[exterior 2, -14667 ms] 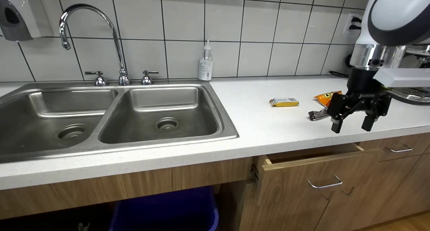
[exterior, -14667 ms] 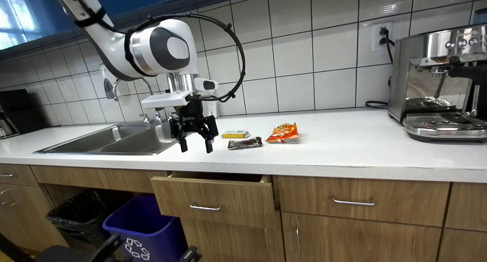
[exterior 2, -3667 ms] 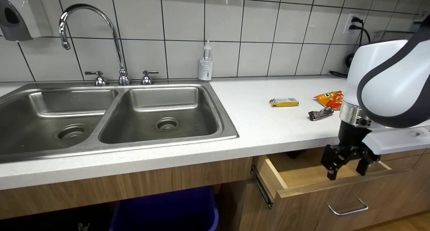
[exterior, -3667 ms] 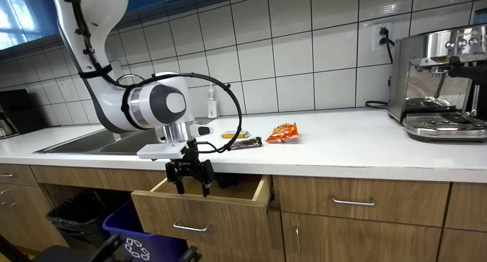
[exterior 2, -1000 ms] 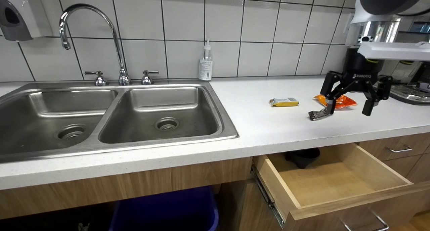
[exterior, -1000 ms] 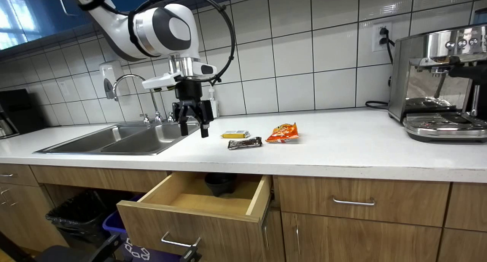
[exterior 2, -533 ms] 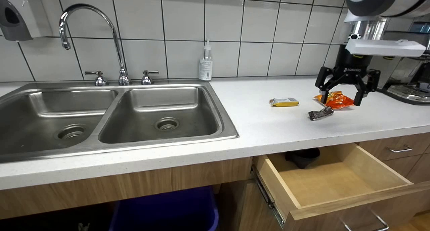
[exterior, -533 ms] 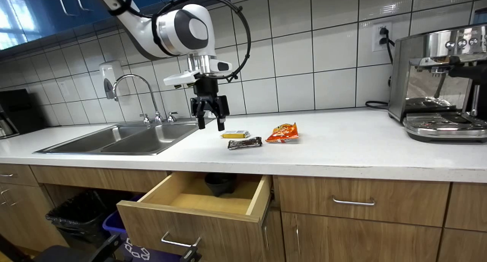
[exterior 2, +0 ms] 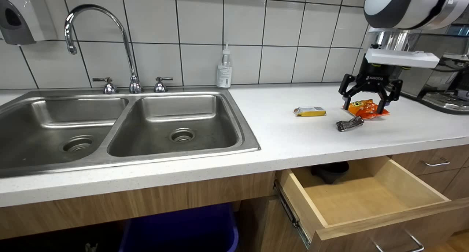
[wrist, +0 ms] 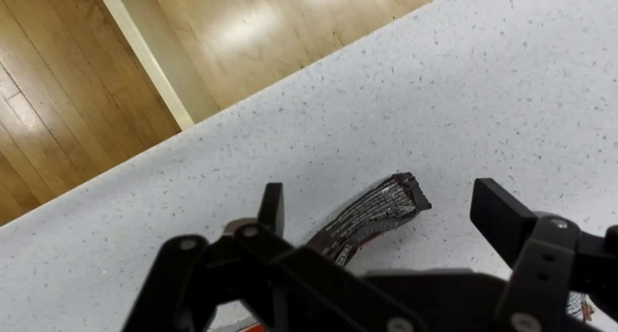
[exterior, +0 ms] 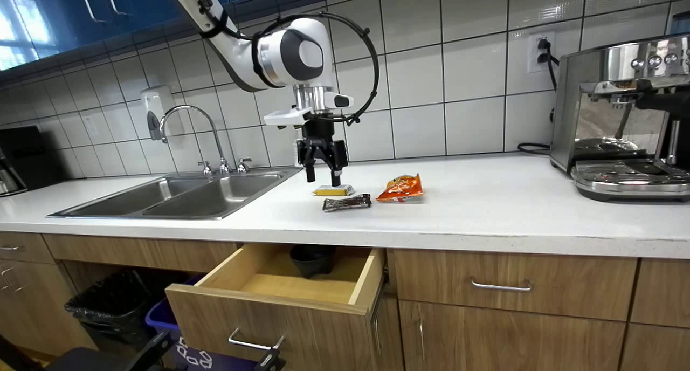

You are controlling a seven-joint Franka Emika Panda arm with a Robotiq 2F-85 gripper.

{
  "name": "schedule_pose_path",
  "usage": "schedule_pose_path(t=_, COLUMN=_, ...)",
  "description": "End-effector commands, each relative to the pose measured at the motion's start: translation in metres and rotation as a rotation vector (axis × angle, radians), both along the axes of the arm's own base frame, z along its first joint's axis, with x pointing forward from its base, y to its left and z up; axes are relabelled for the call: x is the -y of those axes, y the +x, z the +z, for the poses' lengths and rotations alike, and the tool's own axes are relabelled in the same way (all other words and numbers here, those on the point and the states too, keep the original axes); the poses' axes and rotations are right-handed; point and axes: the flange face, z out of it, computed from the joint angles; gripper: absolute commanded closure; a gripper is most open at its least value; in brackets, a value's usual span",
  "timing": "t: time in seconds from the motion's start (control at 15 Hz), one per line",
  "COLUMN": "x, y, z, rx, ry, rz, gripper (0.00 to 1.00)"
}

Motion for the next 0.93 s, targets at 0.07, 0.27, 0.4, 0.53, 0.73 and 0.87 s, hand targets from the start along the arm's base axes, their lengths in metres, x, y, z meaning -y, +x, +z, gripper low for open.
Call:
schedule_pose_path(t=0.07, x=0.015, y=0.03, z=-0.008, rx=0.001, ry=0.02, rz=-0.079, gripper=0.0)
schedule_pose_path(t=0.27, x=0.02, y=0.039, z=-0.015, rx=-0.002, ry=0.017, rz=-0.112, gripper=0.0)
schedule_pose_path(t=0.4, x=0.023, y=0.043, z=-0.02, rx=-0.006, ry=0.009, rz=-0.127, gripper=0.0)
schedule_pose_path(t=0.53, x=0.025, y=0.048, z=-0.024, rx=-0.001, ry=-0.001, rz=-0.147, gripper=0.0)
schedule_pose_path(t=0.73, x=0.029, y=0.052, z=-0.031, rx=0.002, ry=-0.012, rz=-0.179, gripper=0.0)
schedule_pose_path(t=0.87, x=0.031, y=0.054, z=-0.035, rx=0.0, ry=-0.015, rz=-0.201, gripper=0.0)
